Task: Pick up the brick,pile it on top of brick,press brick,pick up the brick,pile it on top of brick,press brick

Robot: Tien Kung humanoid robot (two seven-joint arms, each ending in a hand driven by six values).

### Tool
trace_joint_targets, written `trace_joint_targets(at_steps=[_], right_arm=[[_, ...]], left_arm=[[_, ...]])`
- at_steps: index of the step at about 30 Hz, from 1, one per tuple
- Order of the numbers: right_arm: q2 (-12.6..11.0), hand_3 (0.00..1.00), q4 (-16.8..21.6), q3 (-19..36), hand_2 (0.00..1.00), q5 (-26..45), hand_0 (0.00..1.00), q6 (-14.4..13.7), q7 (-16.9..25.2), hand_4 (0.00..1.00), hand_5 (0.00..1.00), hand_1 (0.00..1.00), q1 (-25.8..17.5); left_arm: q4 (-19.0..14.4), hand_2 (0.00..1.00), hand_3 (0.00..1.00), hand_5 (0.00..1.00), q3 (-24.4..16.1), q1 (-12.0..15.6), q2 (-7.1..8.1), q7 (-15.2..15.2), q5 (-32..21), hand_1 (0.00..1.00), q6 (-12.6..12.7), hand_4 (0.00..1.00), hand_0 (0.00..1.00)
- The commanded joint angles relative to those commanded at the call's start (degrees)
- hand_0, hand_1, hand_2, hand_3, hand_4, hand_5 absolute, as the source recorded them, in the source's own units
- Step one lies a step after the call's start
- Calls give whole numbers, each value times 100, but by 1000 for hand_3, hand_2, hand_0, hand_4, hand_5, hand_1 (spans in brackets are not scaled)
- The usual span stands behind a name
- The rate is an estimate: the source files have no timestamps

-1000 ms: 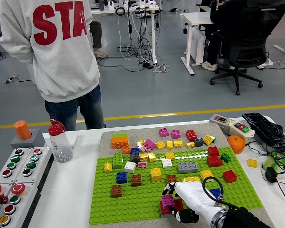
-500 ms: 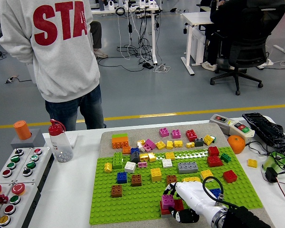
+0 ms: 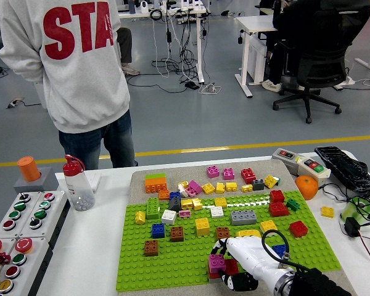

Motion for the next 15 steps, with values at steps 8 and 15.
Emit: trace_joint_targets(at_steps=[8, 15], right_arm=[[10, 624, -37, -1, 690, -26, 695, 21, 0, 550, 149, 689, 5], [3, 694, -40, 9, 742, -48, 709, 63, 5, 566, 158, 726, -1]], left_arm=[[0, 704, 573, 998, 6, 1, -1, 1, -4, 677, 1, 304, 653], [0, 703, 573, 998, 10, 3, -2, 1, -7, 677, 2, 304, 653]])
